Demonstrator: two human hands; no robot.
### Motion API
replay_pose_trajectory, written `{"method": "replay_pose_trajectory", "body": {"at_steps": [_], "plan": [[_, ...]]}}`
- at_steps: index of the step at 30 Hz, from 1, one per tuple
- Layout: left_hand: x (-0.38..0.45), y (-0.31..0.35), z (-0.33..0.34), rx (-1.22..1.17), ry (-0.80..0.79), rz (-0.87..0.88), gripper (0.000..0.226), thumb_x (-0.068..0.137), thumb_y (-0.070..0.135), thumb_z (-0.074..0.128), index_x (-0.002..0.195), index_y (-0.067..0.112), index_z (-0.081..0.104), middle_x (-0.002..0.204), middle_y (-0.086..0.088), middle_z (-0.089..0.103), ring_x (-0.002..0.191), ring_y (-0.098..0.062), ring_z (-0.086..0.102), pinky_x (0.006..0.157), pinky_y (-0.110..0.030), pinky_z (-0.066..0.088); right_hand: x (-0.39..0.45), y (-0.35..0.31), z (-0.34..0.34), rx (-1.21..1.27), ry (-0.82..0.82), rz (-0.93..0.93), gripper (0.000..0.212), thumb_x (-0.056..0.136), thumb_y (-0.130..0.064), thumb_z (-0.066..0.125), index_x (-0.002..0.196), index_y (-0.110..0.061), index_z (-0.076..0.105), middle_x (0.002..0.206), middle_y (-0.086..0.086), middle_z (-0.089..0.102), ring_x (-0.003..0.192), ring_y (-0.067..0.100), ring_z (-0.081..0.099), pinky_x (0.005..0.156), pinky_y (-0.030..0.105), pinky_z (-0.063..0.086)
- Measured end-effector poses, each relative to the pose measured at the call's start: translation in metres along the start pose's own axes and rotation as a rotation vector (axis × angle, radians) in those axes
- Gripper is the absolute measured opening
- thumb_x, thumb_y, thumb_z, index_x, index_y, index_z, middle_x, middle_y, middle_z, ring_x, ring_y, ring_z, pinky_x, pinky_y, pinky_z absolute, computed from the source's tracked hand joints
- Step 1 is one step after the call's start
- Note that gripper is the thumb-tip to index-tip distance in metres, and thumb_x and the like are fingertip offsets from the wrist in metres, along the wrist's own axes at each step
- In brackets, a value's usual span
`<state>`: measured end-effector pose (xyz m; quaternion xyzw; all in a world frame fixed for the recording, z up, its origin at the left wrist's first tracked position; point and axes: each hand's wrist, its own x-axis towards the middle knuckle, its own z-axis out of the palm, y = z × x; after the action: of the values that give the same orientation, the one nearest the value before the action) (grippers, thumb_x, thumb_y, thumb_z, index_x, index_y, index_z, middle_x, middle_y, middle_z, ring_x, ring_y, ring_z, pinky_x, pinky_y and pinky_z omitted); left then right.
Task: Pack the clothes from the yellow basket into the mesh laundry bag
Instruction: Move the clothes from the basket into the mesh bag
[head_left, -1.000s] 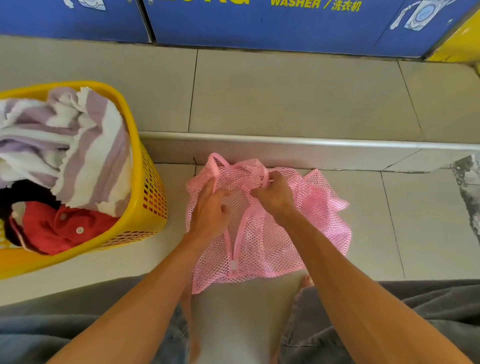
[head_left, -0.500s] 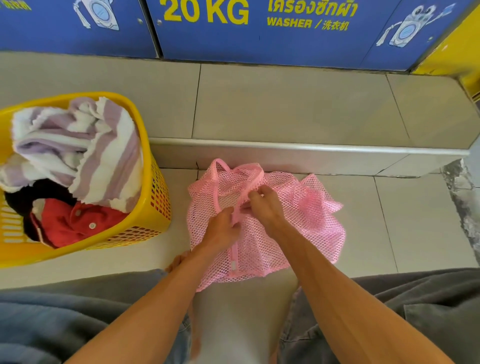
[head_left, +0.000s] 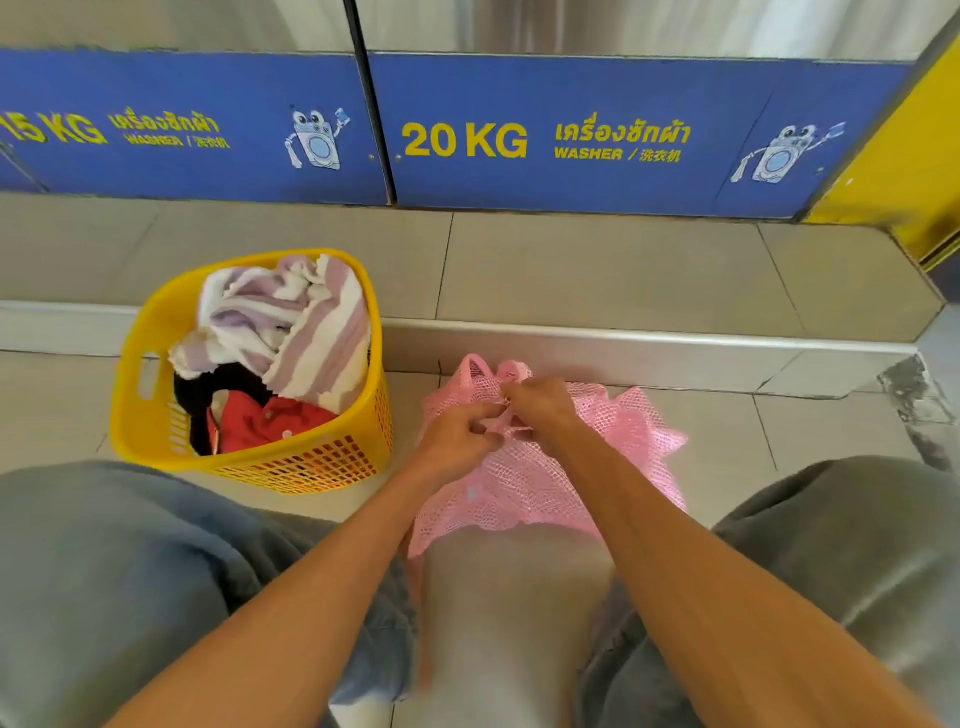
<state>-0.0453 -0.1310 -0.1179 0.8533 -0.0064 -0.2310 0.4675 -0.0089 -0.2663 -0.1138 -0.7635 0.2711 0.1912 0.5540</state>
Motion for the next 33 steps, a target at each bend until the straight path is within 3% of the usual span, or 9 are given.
{"method": "replay_pose_trajectory", "body": {"at_steps": [3, 8, 12, 18, 22, 24, 29, 31, 33], "plan": [[-0.024, 0.009, -0.018, 0.074, 0.019, 0.039, 0.046, 0.084, 0.016, 0.071, 0.128, 0.025, 0.064, 0.104, 0.000, 0.070, 0.089, -0.016, 0.066, 0.085, -0.036, 0.056, -0.020, -0.011, -0.003, 0.024, 0.038, -0.051, 0.014, 0.097, -0.014, 0.062, 0.086, -0.006, 0.067, 0.083, 0.016, 0.067, 0.072, 0.029, 0.065, 0.055, 0.033, 0.050], [-0.038, 0.026, -0.034, 0.155, 0.005, 0.056, 0.035, 0.082, 0.014, 0.070, 0.115, 0.023, 0.072, 0.105, -0.003, 0.072, 0.091, -0.019, 0.068, 0.081, -0.031, 0.052, -0.031, -0.014, -0.005, 0.166, -0.022, -0.061, 0.019, 0.090, 0.008, 0.054, 0.080, -0.006, 0.059, 0.073, 0.017, 0.056, 0.062, 0.025, 0.055, 0.064, 0.039, 0.051], [-0.039, 0.037, -0.057, 0.236, 0.066, 0.076, 0.032, 0.084, 0.014, 0.062, 0.111, 0.024, 0.074, 0.109, 0.001, 0.071, 0.095, -0.015, 0.066, 0.083, -0.030, 0.053, -0.036, -0.025, -0.002, 0.301, -0.050, -0.039, 0.026, 0.094, 0.008, 0.049, 0.078, -0.010, 0.060, 0.063, 0.009, 0.054, 0.049, 0.016, 0.050, 0.056, 0.028, 0.049], [-0.023, 0.049, -0.093, 0.203, 0.324, 0.065, 0.022, 0.081, 0.017, 0.061, 0.090, 0.033, 0.072, 0.083, 0.014, 0.070, 0.087, -0.010, 0.068, 0.070, -0.021, 0.050, -0.033, -0.032, 0.000, 0.417, -0.074, -0.015, 0.017, 0.102, -0.006, 0.055, 0.091, -0.012, 0.066, 0.071, 0.008, 0.063, 0.061, 0.020, 0.060, 0.056, 0.031, 0.055], [-0.009, 0.043, -0.122, 0.431, 0.667, 0.113, 0.033, 0.077, 0.014, 0.064, 0.108, 0.026, 0.067, 0.113, -0.009, 0.064, 0.106, -0.029, 0.056, 0.086, -0.038, 0.047, -0.028, -0.030, 0.002, 0.404, -0.099, -0.011, 0.014, 0.106, -0.015, 0.056, 0.112, -0.011, 0.068, 0.077, 0.009, 0.063, 0.065, 0.021, 0.058, 0.062, 0.034, 0.053], [-0.002, 0.035, -0.133, 0.561, 0.806, -0.017, 0.050, 0.077, 0.020, 0.065, 0.125, 0.025, 0.056, 0.133, -0.016, 0.049, 0.124, -0.038, 0.040, 0.097, -0.048, 0.038, -0.024, -0.027, 0.004, 0.381, -0.100, -0.028, 0.016, 0.106, -0.018, 0.057, 0.113, -0.013, 0.070, 0.082, 0.012, 0.064, 0.071, 0.025, 0.056, 0.067, 0.039, 0.048], [0.012, 0.002, -0.141, 0.525, 0.731, -0.320, 0.096, 0.078, 0.050, 0.067, 0.152, 0.032, 0.008, 0.156, -0.021, 0.014, 0.142, -0.045, 0.013, 0.110, -0.062, 0.020, -0.014, -0.017, 0.011, 0.330, -0.095, -0.063, 0.019, 0.105, -0.025, 0.058, 0.114, -0.018, 0.073, 0.099, 0.022, 0.069, 0.088, 0.029, 0.057, 0.079, 0.048, 0.050], [0.014, -0.014, -0.143, 0.464, 0.681, -0.376, 0.106, 0.071, 0.054, 0.071, 0.151, 0.034, 0.004, 0.153, -0.024, 0.024, 0.140, -0.045, 0.023, 0.109, -0.060, 0.024, -0.011, -0.013, 0.013, 0.317, -0.088, -0.064, 0.024, 0.105, -0.026, 0.058, 0.123, -0.018, 0.072, 0.112, 0.026, 0.074, 0.094, 0.033, 0.064, 0.092, 0.057, 0.056], [0.015, -0.026, -0.147, 0.457, 0.686, -0.394, 0.100, 0.068, 0.055, 0.073, 0.148, 0.028, 0.019, 0.139, -0.021, 0.047, 0.127, -0.043, 0.044, 0.103, -0.054, 0.037, -0.009, -0.011, 0.012, 0.305, -0.075, -0.054, 0.025, 0.105, -0.027, 0.057, 0.125, -0.020, 0.071, 0.123, 0.026, 0.072, 0.112, 0.042, 0.069, 0.105, 0.062, 0.052]]}}
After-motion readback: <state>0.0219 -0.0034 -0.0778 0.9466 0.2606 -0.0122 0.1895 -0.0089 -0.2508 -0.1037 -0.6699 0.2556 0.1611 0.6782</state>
